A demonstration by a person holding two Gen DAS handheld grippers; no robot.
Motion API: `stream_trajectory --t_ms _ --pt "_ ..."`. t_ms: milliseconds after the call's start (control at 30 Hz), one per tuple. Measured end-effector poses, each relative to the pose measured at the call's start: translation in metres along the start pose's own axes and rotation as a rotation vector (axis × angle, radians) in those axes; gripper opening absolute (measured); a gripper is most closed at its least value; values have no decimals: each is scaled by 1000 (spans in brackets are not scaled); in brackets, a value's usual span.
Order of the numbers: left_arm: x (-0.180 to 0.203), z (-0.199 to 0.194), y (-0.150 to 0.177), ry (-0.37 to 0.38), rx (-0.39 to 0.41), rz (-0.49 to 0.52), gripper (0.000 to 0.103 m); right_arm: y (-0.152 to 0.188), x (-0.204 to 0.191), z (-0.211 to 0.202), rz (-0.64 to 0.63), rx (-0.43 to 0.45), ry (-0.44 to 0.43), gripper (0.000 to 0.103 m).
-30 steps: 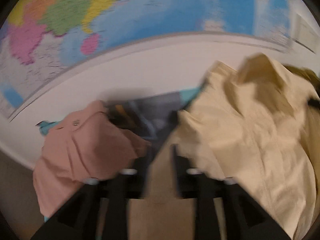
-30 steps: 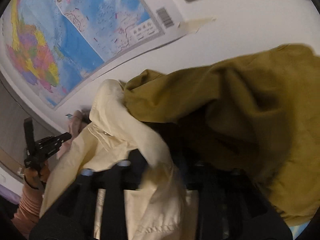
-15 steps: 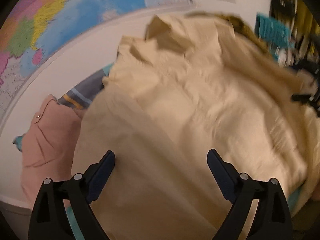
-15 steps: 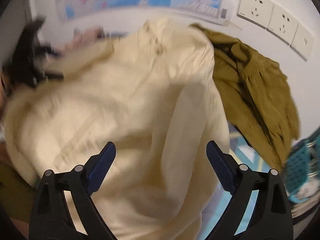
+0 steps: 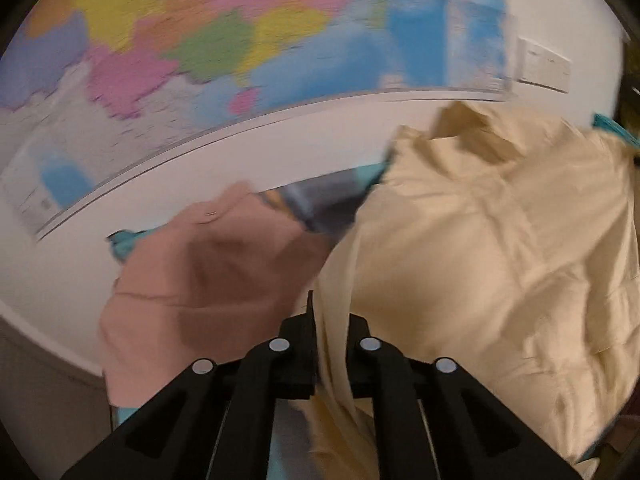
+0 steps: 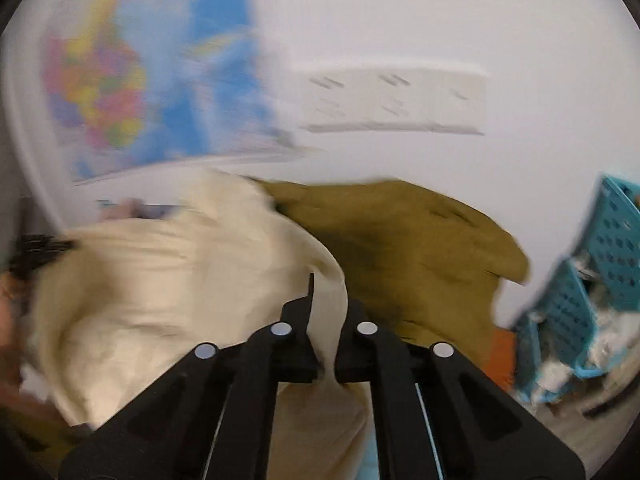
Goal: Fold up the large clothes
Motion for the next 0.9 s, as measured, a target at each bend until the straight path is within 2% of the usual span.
stream_trajectory --t_ms 33,67,100,133,167,200,233,267,300,333,400,467,567,633,667,733,800,833,867,900 --pt "-4 11 6 -58 -31 0 18 8 9 25 14 -54 32 9" --pt "-5 23 11 -120 -63 11 29 17 15 43 37 -87 63 14" --pt "-6 39 20 -161 -105 22 36 27 22 56 62 -118 84 28" --pt "-6 51 27 -167 -142 27 36 38 30 70 103 -150 72 35" --pt "-8 59 32 -164 -164 19 37 43 32 73 132 -154 55 36" --pt "-9 62 36 -155 -171 7 40 48 33 73 153 -151 39 42" --pt "-12 59 40 -131 -164 -18 44 54 33 66 156 -139 34 55" --pt "-16 51 43 -81 -144 -58 54 56 31 58 146 -120 34 67" --pt "-21 42 45 -33 -120 -92 64 60 28 45 130 -91 30 75" --pt "-25 26 48 39 -80 -135 68 63 24 36 118 -75 26 85" --pt "-21 1 57 88 -14 -142 78 75 19 13 91 -56 -10 88" --pt "-7 -13 69 138 10 -121 79 91 15 -1 85 -66 -60 92" --pt "17 -14 85 206 -29 -108 80 122 14 -14 95 -121 -145 92" --pt "33 2 100 238 -76 -112 80 145 15 -19 116 -150 -187 92" --pt "37 9 105 239 -87 -113 75 157 16 -20 133 -171 -210 93" --pt "38 22 111 221 -107 -127 58 175 18 -23 160 -190 -257 90" --pt "29 24 111 214 -110 -153 30 184 24 -23 210 -193 -323 55" --pt "22 26 110 196 -111 -173 24 184 27 -26 229 -178 -332 24" --pt "11 24 108 177 -116 -202 17 181 29 -30 225 -162 -314 11" --pt "-1 22 105 153 -118 -226 16 175 32 -38 217 -132 -288 10"
Point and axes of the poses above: each gripper's, at about its wrist camera, not at the fingertips, and z roughly the way its jaws point, x to its right, y to its underside, the point moved 1 cm from there along z, roughly the way its jaws point, and after that the axes turned 4 degrees about z, right-handed, at the moved point
